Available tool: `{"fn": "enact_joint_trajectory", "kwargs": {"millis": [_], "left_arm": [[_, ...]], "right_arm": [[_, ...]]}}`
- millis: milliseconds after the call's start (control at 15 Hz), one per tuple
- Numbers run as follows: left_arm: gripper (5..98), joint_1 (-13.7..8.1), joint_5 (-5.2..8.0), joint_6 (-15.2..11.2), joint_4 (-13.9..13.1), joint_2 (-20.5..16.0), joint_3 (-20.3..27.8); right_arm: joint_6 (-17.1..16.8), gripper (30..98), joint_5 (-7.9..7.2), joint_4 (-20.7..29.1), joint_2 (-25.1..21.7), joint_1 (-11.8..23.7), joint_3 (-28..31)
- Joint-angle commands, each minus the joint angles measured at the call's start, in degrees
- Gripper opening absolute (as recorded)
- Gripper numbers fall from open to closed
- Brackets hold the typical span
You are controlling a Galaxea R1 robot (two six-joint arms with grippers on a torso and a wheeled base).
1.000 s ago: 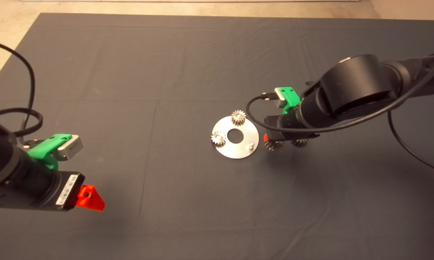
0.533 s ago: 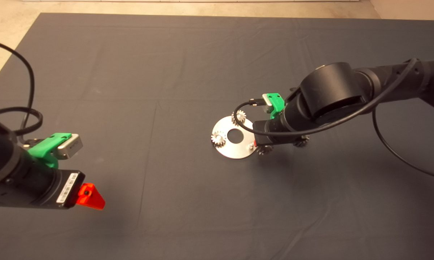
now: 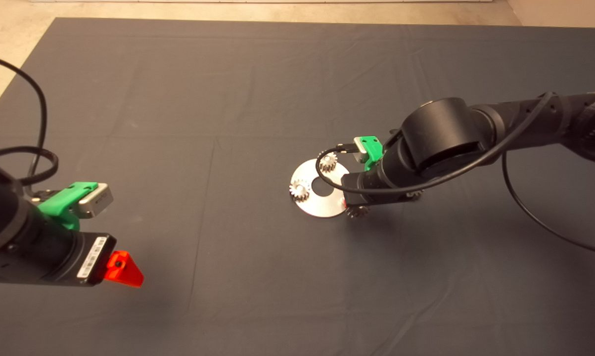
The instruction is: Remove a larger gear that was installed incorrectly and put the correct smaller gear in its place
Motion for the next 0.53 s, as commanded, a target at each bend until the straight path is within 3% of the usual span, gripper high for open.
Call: {"fn": "enact_joint_trajectory", "kwargs": {"millis": [0, 467], "left_arm": [[98.2, -0.21, 5.42, 0.32, 0.35, -0.08, -0.2], [98.2, -0.21, 5.42, 0.41, 0.36, 0.0, -0.55]], "right_arm": [[-3.3, 38.4, -7.24, -3.21, 0.33, 0.38, -4.15], [-4.74, 38.3, -7.24, -3.13, 1.39, 1.35, -5.53]]}}
